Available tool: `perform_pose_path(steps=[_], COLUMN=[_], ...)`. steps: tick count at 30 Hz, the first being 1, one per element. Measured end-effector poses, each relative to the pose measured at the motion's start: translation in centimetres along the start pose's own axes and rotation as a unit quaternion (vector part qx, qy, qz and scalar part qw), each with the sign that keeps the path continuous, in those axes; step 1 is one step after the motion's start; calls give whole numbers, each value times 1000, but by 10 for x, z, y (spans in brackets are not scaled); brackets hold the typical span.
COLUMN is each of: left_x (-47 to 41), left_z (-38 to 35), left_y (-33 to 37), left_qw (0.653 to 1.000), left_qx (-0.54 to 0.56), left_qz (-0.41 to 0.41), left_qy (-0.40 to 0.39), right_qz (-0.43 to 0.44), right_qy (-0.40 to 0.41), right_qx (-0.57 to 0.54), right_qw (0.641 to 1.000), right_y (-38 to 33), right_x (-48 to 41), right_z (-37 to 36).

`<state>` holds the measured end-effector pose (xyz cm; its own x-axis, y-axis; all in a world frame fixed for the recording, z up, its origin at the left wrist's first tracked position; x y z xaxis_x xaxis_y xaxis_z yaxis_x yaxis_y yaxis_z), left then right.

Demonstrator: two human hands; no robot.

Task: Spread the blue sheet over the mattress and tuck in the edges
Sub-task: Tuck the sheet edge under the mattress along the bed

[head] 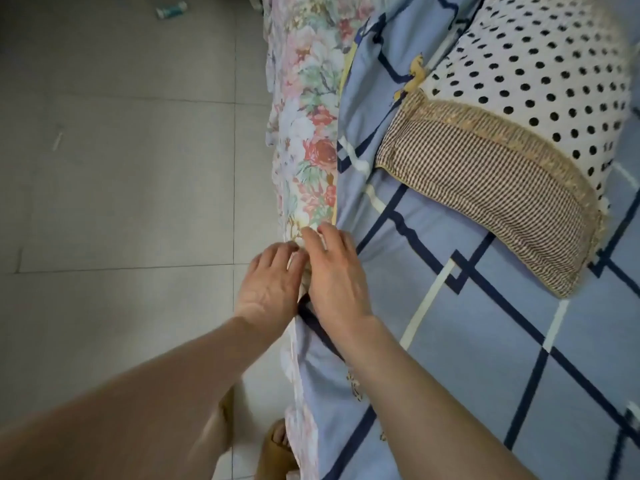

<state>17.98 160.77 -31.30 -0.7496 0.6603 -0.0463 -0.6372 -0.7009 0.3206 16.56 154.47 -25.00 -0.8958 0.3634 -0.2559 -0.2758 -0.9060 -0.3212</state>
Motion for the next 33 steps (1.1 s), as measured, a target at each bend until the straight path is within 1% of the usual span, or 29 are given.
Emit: perform_pose_path(steps=[2,3,5,7,8,9,10,11,12,14,17,19,21,23,24,26,27,28,29,31,33], left_x=[-55,-85,-121,-141,-155,-161,-164,-173,-181,-182,-202,-210,-218,-219,-222,-239,-250,-250,-250,-251,-253], left_z=[15,22,26,27,23,21,22,18,14,5,-2,-3,-2,6,13,22,23,18,11,6,8], left_y=[7,14,26,35,41,46,52,55,54,46,53,59,61,37,17,-24,-36,-33,-25,-20,-22], left_qw=[995,987,965,943,926,911,896,889,886,884,870,861,848,833,833,850,855,852,838,805,785], left_qx=[-43,-74,-128,-162,-172,-166,-147,-122,-84,-38,-24,-30,-15,-12,-12,-10,-21,-29,-31,-19,1], left_qz=[-87,-141,-228,-288,-332,-376,-418,-442,-456,-465,-493,-508,-529,-552,-552,-523,-514,-518,-542,-591,-618], left_qy=[-8,-13,-27,-47,-51,-34,0,19,17,-17,-20,-8,-13,-33,-38,-53,-64,-63,-58,-51,-51], right_qz=[-113,-155,-187,-200,-224,-241,-255,-270,-273,-272,-320,-342,-341,-301,-277,-238,-233,-237,-254,-287,-307], right_qy=[55,82,115,125,131,132,127,116,100,64,32,47,79,93,89,73,59,40,34,56,109], right_qx=[-11,-17,-26,-32,-33,-27,-19,-4,19,50,42,40,30,12,-5,-20,-20,-16,-14,-25,-14], right_qw=[992,984,975,971,965,961,958,956,957,959,946,938,936,949,957,968,971,971,967,956,945], right_y=[27,37,43,44,53,61,68,78,84,82,103,109,105,79,61,30,18,15,15,11,20], right_x=[-27,-41,-54,-64,-73,-78,-82,-84,-84,-78,-80,-84,-96,-113,-123,-143,-153,-151,-149,-152,-160], right_z=[15,20,21,16,10,6,-1,-9,-17,-26,-34,-32,-30,-34,-39,-52,-64,-73,-79,-87,-71])
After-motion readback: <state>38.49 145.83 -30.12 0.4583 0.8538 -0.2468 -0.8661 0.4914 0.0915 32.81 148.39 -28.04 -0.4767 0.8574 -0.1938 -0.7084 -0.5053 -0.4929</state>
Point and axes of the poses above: each hand's wrist, its own x-axis away from the middle knuckle, its own z-axis out of the back of the hand, y = z × x, the point moved 10 cm from there along -x, towards the middle knuckle, and after that the axes turned 15 degrees about y, right-handed, at the moved point
